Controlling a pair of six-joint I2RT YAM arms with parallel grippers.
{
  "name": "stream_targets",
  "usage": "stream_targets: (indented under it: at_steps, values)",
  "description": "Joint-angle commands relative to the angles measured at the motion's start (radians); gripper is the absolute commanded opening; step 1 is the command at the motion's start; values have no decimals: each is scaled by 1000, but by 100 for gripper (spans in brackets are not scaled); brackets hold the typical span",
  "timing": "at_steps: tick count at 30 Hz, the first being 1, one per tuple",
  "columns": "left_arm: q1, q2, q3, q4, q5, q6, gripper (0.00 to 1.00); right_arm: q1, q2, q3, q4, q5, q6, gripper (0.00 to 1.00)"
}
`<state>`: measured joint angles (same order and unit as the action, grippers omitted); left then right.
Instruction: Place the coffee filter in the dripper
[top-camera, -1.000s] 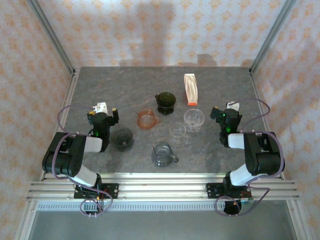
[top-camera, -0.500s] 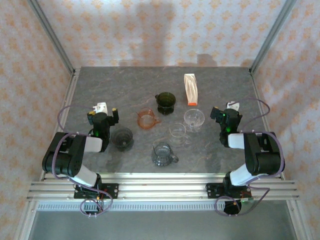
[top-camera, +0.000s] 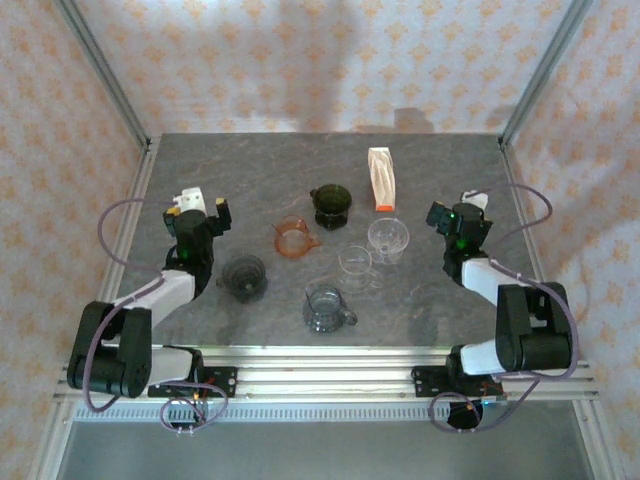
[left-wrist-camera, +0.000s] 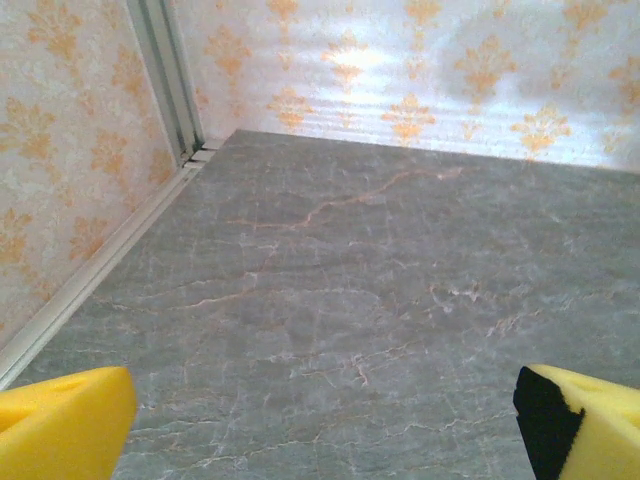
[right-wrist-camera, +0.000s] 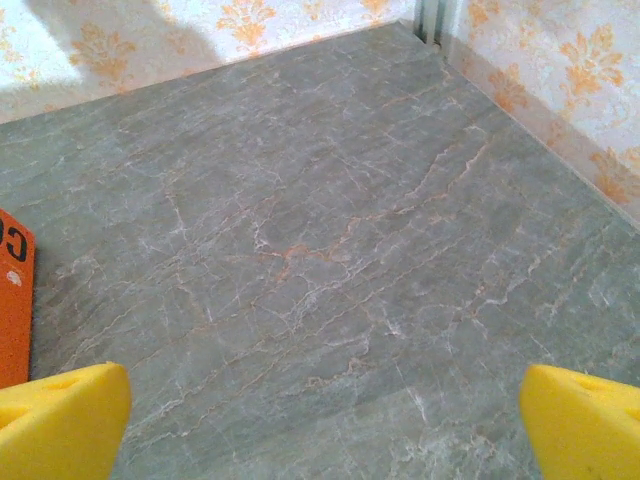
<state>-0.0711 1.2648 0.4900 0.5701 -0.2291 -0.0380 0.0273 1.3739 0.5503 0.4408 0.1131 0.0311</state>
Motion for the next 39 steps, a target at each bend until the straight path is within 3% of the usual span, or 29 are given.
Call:
stream_targets:
  at_steps: [1, 4, 8, 10, 12, 13, 15, 20, 26, 33, 36, 39]
  values:
    - [7, -67, 13, -84, -43, -67, 100, 0, -69, 14, -115, 42, 45, 99]
    - [7, -129, 3, -52, -61, -131, 100, 3, -122, 25, -141, 63, 66, 99]
    - [13, -187, 36, -110, -157, -316, 100, 4, -151, 93, -249, 218, 221, 99]
    - [25, -228, 40, -147, -146, -429, 100, 2, -154, 142, -365, 300, 404, 99]
    - [29, -284, 37, -290, -198, -679, 100, -1, -147, 254, -753, 449, 790, 99]
    - [45, -315, 39, -364, -198, -800, 100, -10, -133, 283, -831, 451, 842, 99]
    - [78, -354, 25, -358, -93, -826, 100, -11, -121, 270, -748, 353, 732, 100]
    - [85, -412, -2, -320, 16, -901, 100, -12, -167, 199, -638, 178, 706, 99]
    - [85, -445, 82, -414, 228, -904, 100, 19, -182, 267, -730, -32, 566, 99]
    - [82, -436, 181, -580, 505, -854, 96, 159, -260, 295, -781, -123, 473, 100]
    - [59, -456, 209, -713, 540, -811, 96, 234, -259, 331, -792, -213, 412, 95]
    - [23, -481, 232, -868, 519, -763, 96, 348, -227, 398, -838, -222, 358, 88]
